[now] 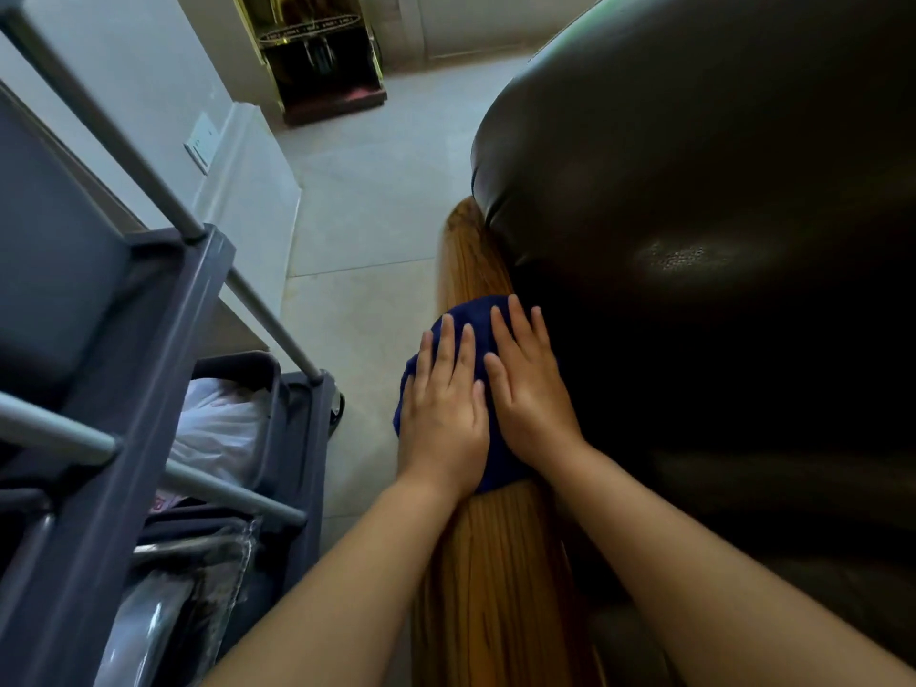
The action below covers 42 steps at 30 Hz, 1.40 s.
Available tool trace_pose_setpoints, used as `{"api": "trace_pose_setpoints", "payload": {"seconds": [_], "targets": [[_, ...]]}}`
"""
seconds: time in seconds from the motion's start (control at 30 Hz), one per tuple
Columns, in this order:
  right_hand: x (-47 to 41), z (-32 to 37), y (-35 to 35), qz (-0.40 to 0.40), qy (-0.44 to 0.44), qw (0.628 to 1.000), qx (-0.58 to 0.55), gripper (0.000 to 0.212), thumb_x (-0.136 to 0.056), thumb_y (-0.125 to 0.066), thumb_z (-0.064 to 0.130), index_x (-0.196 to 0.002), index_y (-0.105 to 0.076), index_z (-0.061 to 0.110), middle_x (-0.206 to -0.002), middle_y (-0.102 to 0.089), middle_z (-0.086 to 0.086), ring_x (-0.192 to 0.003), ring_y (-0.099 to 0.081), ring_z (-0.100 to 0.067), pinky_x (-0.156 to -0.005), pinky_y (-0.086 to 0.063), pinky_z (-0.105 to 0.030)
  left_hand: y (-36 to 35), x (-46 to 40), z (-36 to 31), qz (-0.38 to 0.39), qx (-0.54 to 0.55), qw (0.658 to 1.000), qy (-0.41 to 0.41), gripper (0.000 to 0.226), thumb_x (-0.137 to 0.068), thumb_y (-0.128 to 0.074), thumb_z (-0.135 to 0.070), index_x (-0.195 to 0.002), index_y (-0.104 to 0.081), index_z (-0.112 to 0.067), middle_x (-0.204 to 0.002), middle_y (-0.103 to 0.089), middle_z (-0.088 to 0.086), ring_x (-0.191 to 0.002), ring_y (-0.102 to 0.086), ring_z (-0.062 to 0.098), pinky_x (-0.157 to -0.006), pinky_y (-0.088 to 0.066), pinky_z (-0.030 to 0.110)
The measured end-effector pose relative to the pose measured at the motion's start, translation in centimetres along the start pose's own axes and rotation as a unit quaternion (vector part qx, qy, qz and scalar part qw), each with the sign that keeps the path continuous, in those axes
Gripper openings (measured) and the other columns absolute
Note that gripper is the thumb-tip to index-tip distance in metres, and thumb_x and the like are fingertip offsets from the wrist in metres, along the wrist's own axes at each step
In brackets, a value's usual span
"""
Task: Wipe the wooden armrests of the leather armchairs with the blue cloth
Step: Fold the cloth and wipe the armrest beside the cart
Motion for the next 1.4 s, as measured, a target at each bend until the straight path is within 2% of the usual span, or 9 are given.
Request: {"api": "trace_pose_setpoints", "payload": {"seconds": [0.2, 0.4, 0.5, 0.63, 0.73, 0.87, 1.17, 1.3, 1.4], "targets": [[-1.7, 0.3, 0.2, -0.014, 0.035, 0.998, -0.049, 0.042, -0.099, -0.033, 0.02, -0.14, -0.035, 0.017, -0.156, -0.02, -0.002, -0.144, 0.003, -0.018, -0.108, 0.007, -0.017, 0.3, -2.0, 0.8, -0.024, 0.057, 0.998, 0.005, 0.05, -0.098, -0.028, -0.017, -0.145, -0.011, -0.013, -0.157, -0.008, 0.002, -0.144, 0.001, 0.015, -0.114, 0.001, 0.024], [-0.7, 0.5, 0.5, -0.036, 0.064, 0.996, -0.057, 0.04, -0.098, -0.035, 0.018, -0.137, -0.04, 0.015, -0.152, -0.029, -0.003, -0.144, -0.003, -0.018, -0.109, 0.004, -0.015, 0.8, -1.0, 0.2, -0.047, 0.069, 0.996, -0.008, 0.048, -0.097, -0.029, -0.013, -0.143, -0.018, -0.006, -0.155, -0.017, 0.009, -0.143, -0.011, 0.019, -0.116, -0.005, 0.027], [0.5, 0.8, 0.4, -0.032, 0.071, 0.997, -0.025, 0.041, -0.099, -0.032, 0.02, -0.139, -0.037, 0.016, -0.153, -0.028, -0.002, -0.144, -0.001, -0.014, -0.106, 0.012, -0.007, 0.7, -0.1, 0.5, -0.038, 0.07, 0.997, 0.002, 0.049, -0.097, -0.03, -0.013, -0.144, -0.015, -0.009, -0.156, -0.015, 0.006, -0.144, -0.008, 0.017, -0.115, -0.004, 0.025], [2.1, 1.3, -1.1, 0.054, 0.122, 0.98, 0.146, 0.05, -0.097, -0.019, 0.022, -0.146, -0.016, 0.011, -0.158, -0.01, -0.005, -0.142, 0.014, -0.013, -0.114, 0.015, -0.026, 0.2, 1.0, 0.4, 0.019, 0.042, 0.999, -0.004, 0.053, -0.097, -0.03, -0.016, -0.145, -0.008, -0.011, -0.157, -0.004, 0.005, -0.144, 0.0, 0.017, -0.112, 0.003, 0.022], [2.4, 0.1, -0.2, 0.175, 0.056, 0.982, 0.042, 0.06, -0.094, -0.035, 0.021, -0.147, -0.007, 0.016, -0.158, 0.005, 0.001, -0.136, 0.021, -0.006, -0.108, 0.012, -0.021, 0.1, 1.1, 1.1, 0.124, 0.076, 0.989, 0.006, 0.058, -0.097, -0.034, -0.017, -0.145, -0.003, -0.015, -0.157, 0.003, 0.002, -0.144, 0.004, 0.014, -0.11, 0.005, 0.019], [2.5, -1.0, 1.8, 0.204, 0.058, 0.976, 0.05, 0.069, -0.09, -0.053, 0.026, -0.146, -0.013, 0.022, -0.158, -0.003, 0.007, -0.136, 0.005, 0.002, -0.111, 0.0, -0.02, 0.9, 0.8, 1.8, 0.212, 0.074, 0.974, -0.012, 0.068, -0.092, -0.047, -0.017, -0.146, -0.005, -0.017, -0.157, 0.0, 0.0, -0.143, -0.003, 0.01, -0.109, -0.001, 0.017], [3.8, -0.3, 3.1, 0.1, 0.048, 0.99, 0.083, 0.048, -0.088, -0.058, 0.021, -0.134, -0.045, 0.021, -0.147, -0.039, 0.003, -0.137, -0.03, -0.009, -0.111, -0.018, -0.024, 3.6, 2.1, 2.9, 0.079, 0.073, 0.994, 0.024, 0.055, -0.082, -0.064, -0.016, -0.134, -0.045, -0.018, -0.141, -0.047, 0.002, -0.128, -0.044, 0.013, -0.105, -0.029, 0.021], [5.9, 1.7, 3.2, 0.085, 0.094, 0.976, 0.176, 0.035, -0.089, -0.054, 0.024, -0.124, -0.056, 0.021, -0.132, -0.057, 0.0, -0.124, -0.046, -0.016, -0.106, -0.033, -0.03, 4.0, 4.1, 1.9, 0.097, -0.002, 0.995, 0.015, 0.047, -0.083, -0.062, -0.019, -0.129, -0.051, -0.018, -0.135, -0.054, 0.004, -0.123, -0.051, 0.017, -0.104, -0.034, 0.025], [7.0, 3.1, 3.4, 0.147, 0.109, 0.966, 0.183, 0.027, -0.09, -0.05, 0.028, -0.113, -0.063, 0.023, -0.112, -0.063, -0.002, -0.109, -0.052, -0.017, -0.094, -0.044, -0.032, 4.3, 5.6, 1.1, 0.161, -0.058, 0.985, 0.005, 0.044, -0.084, -0.06, -0.02, -0.127, -0.053, -0.02, -0.13, -0.058, 0.005, -0.119, -0.053, 0.018, -0.102, -0.039, 0.029]]}}
Point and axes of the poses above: each hand's wrist, its own x-axis away from the middle knuckle, its own y-axis out of the back of the hand, z = x × y, the point moved 9 cm from there along -x, towards the middle knuckle
